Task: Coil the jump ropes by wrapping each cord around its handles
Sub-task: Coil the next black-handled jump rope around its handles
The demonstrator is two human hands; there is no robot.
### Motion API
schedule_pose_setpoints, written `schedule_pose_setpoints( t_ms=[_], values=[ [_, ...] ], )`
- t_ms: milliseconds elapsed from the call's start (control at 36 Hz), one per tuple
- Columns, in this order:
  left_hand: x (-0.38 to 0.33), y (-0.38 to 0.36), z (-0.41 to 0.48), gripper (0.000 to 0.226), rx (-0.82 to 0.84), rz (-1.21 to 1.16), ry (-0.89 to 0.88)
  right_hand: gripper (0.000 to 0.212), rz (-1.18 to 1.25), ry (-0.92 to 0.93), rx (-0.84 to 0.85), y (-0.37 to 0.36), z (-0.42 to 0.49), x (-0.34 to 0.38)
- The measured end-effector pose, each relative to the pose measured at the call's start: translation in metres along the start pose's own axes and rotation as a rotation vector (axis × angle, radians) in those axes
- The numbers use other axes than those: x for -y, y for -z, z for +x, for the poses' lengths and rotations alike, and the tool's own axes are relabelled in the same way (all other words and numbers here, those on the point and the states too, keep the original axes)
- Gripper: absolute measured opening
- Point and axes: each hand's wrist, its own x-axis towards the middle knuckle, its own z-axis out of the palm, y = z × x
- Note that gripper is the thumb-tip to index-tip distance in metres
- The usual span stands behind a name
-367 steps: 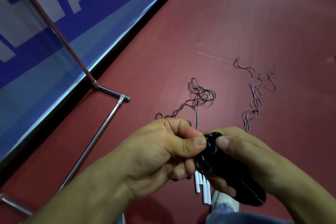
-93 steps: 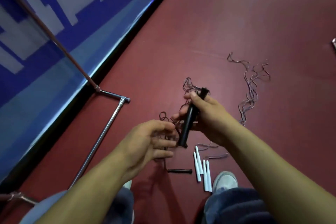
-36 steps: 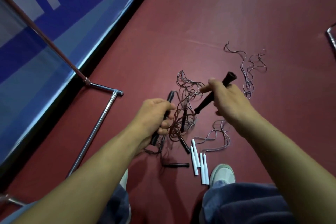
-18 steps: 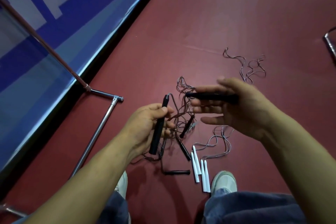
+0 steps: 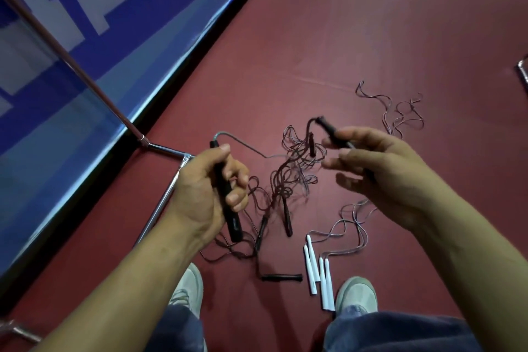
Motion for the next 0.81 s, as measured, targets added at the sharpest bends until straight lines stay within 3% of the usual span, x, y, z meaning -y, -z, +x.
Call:
schedule_pose_setpoints(
  t_ms=[111, 250, 361, 444, 528, 583, 639, 722, 806],
  values=[
    [0.0, -0.002, 0.001, 0.03, -0.018, 0.042, 0.04, 0.031, -0.032, -0.058, -0.027, -0.007, 0.001, -0.005],
    [0.003, -0.002, 0.006, 0.029, -0.16, 0.226, 0.092, 0.033, -0.057, -0.086, 0.032, -0.002, -0.001, -0.005],
    [0.004, 0.001, 0.014, 0.022, -0.238, 0.438, 0.08, 0.047, -0.07, -0.115, 0.106, 0.003, -0.004, -0.005],
    [0.005, 0.002, 0.024, 0.02, -0.294, 0.521, 0.047, 0.06, -0.191, -0.223, 0.314, 0.01, -0.008, -0.008],
    [0.004, -0.005, 0.034, 0.013, -0.265, 0.459, 0.033, 0.047, -0.462, -0.35, 0.595, 0.01, -0.015, -0.012],
    [0.004, -0.015, 0.037, 0.013, -0.194, 0.401, 0.045, 0.036, -0.538, -0.361, 0.677, 0.005, -0.019, -0.016],
    [0.006, -0.025, 0.04, 0.026, -0.1, 0.382, 0.052, 0.033, -0.543, -0.344, 0.66, -0.001, -0.019, -0.02],
    [0.011, -0.036, 0.042, 0.067, -0.018, 0.415, 0.085, 0.029, -0.507, -0.343, 0.566, -0.005, -0.018, -0.019],
    [0.015, -0.039, 0.042, 0.06, -0.029, 0.388, 0.11, 0.031, -0.4, -0.317, 0.464, -0.007, -0.015, -0.017]
  ],
)
